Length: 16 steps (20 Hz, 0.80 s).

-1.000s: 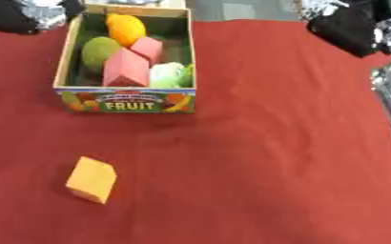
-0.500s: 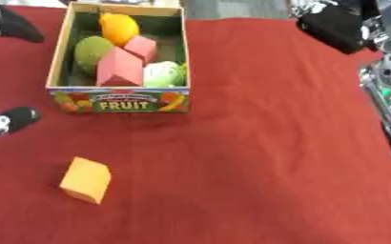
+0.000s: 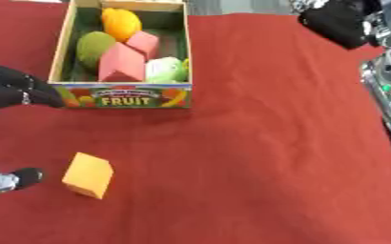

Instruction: Pick up objects on the table and place them in the box.

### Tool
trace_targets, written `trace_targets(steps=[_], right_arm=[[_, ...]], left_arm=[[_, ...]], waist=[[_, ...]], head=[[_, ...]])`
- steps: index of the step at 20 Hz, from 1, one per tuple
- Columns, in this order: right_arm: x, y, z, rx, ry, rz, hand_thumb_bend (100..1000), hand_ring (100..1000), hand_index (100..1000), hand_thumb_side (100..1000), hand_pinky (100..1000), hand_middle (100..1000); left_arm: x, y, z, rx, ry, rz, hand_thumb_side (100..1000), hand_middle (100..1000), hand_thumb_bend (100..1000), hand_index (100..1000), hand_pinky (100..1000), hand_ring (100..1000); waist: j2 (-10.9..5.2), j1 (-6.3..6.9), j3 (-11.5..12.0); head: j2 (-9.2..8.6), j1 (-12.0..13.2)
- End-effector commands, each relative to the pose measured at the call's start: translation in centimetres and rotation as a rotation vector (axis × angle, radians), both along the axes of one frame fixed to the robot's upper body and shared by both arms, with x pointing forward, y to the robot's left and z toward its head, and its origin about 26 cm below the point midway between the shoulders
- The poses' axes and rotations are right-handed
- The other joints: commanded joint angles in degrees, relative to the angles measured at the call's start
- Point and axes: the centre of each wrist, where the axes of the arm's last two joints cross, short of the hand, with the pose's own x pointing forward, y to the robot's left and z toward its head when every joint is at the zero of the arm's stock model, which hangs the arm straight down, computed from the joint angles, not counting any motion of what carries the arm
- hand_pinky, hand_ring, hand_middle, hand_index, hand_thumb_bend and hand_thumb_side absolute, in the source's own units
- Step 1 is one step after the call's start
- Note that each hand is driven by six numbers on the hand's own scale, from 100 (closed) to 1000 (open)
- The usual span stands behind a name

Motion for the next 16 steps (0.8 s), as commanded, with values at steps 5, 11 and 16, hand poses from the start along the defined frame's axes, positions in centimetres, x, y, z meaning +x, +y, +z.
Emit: trace_targets(steps=[5,11,16], right_arm=[[-0.5,-0.4,1.0,-0.026,-0.033,-0.023,100,825,865,544,842,740],[-0.5,-0.3,0.8,-0.022,-0.024,-0.018,100,824,864,556,842,739],[-0.5,-0.3,0.6,-0.017,-0.017,-0.015,100,824,863,565,842,738]], left_arm=[[-0.4,-0.1,-0.4,0.066,0.073,0.028,615,826,470,908,893,872],[-0.5,-1.1,-1.4,0.088,0.101,0.052,581,852,464,916,904,891],[-0.6,-1.9,-1.9,0.086,0.144,0.077,554,853,477,920,903,894]], waist=[[-0.88,0.97,0.02],[-0.89,0.78,-0.17],[-0.81,0.63,-0.34]], head=[[-0.17,0.06],[-0.28,0.24],[-0.34,0.34]])
